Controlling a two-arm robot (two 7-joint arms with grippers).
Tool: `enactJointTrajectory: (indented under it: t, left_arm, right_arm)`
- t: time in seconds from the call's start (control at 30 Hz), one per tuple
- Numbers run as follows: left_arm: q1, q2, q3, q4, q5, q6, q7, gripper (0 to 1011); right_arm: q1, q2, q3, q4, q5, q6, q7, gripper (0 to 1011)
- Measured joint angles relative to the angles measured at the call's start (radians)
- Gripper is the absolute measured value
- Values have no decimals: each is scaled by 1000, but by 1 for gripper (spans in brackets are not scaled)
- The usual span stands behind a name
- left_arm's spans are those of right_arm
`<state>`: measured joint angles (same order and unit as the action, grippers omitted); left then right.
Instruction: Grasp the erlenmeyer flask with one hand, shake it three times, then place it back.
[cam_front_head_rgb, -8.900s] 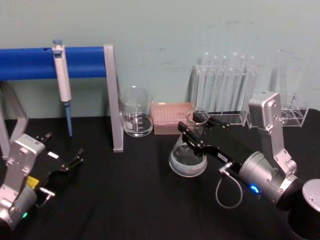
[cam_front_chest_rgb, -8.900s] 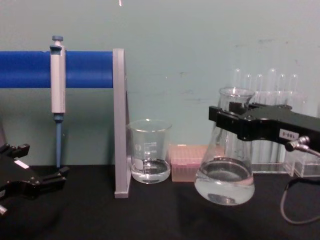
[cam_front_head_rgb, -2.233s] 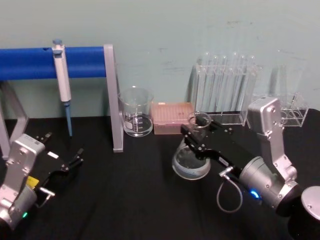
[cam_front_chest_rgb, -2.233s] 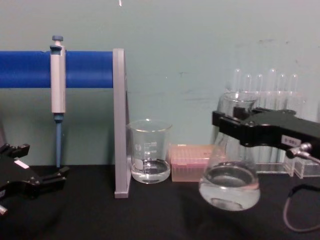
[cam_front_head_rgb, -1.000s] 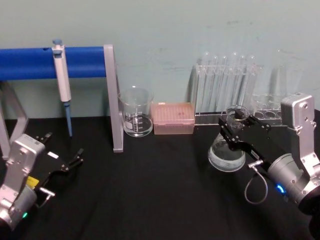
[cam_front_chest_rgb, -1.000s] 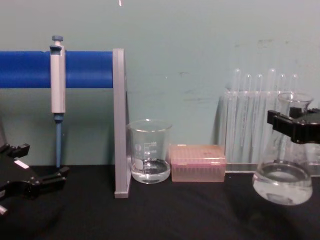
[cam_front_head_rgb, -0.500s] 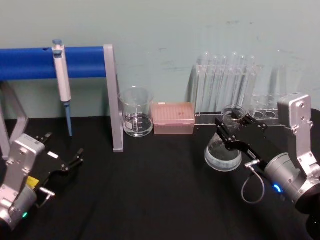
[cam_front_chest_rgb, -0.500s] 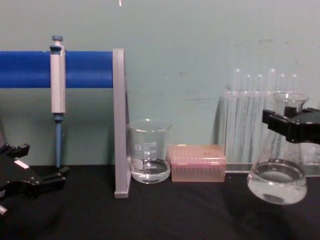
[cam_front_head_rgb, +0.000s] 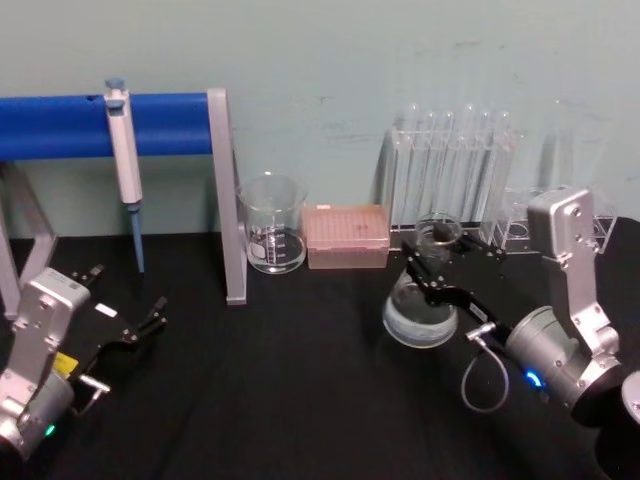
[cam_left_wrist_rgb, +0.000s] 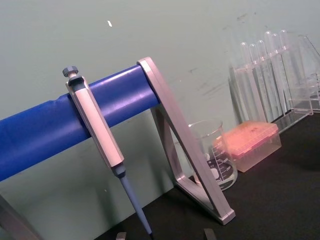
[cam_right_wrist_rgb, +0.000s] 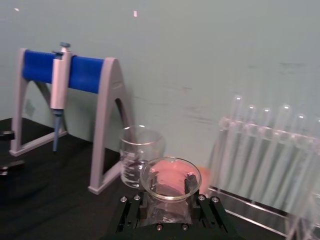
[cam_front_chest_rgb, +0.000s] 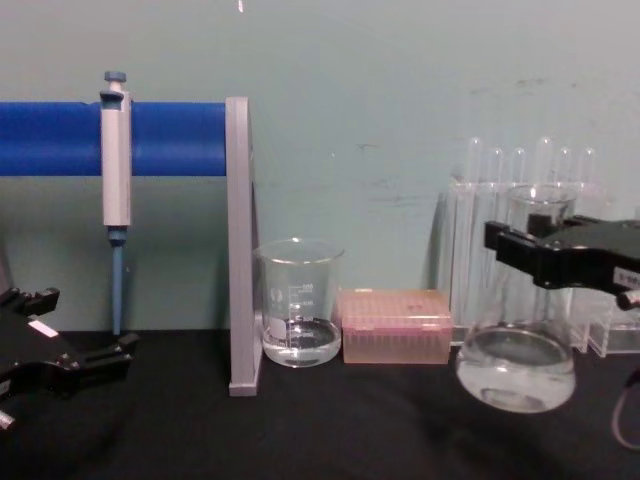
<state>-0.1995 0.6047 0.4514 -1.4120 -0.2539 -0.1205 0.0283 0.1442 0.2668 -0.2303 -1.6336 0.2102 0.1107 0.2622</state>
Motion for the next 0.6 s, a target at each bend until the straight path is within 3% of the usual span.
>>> enactJointTrajectory:
  t: [0.6]
  left_arm:
    - [0, 0, 0, 0, 0, 0, 0, 1001]
  right_arm:
    - [22, 4, -67, 1, 29, -5, 48, 451]
